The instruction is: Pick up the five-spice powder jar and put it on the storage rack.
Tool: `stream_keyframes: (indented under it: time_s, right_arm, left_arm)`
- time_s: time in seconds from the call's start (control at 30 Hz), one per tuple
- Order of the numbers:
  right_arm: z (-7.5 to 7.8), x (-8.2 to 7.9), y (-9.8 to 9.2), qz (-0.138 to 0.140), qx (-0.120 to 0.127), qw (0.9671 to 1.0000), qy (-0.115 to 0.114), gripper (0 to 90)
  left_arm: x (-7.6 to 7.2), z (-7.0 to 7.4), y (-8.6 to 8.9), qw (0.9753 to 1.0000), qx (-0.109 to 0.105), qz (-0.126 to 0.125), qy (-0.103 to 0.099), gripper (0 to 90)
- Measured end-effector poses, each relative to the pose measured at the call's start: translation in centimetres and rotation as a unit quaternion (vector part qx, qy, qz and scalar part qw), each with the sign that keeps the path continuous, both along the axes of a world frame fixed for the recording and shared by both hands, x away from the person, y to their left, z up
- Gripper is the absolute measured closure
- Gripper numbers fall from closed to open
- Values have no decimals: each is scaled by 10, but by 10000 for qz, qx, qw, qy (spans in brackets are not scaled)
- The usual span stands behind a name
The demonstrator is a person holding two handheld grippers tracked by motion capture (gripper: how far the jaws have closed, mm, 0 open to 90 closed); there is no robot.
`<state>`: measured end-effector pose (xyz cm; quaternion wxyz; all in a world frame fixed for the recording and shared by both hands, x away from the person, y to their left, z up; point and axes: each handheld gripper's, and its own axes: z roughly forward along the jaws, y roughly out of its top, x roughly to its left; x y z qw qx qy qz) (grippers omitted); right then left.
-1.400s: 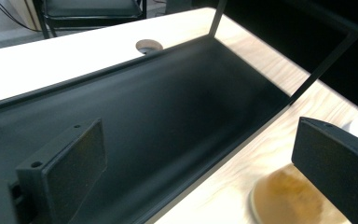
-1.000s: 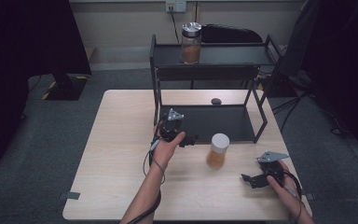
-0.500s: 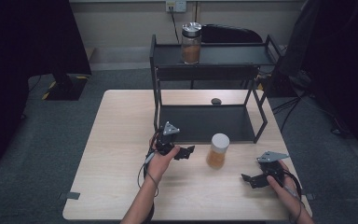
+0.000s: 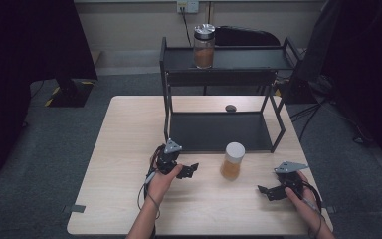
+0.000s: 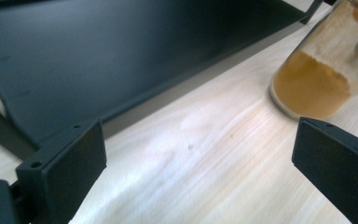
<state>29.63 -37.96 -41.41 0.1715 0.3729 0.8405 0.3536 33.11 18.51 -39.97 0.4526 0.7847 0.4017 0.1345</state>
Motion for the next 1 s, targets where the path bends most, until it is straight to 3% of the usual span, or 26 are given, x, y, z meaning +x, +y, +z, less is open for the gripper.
stream_keyframes:
  time_s: [0.07,0.43,0.73,1.0]
  right_arm:
    - [0,0,0,0,1,10000,2,0]
    - [0,0,0,0,1,10000,0,0]
    - [0,0,0,-1,1,10000,0,0]
    - [0,0,0,0,1,10000,-1,0]
  left_arm:
    - [-4,-1,4,10000,80,26,0,24]
    - [-27,-16,27,9998,83,173,30,23]
    - [-40,-24,38,9994,261,219,95,23]
    - [-50,-25,42,9977,645,202,70,23]
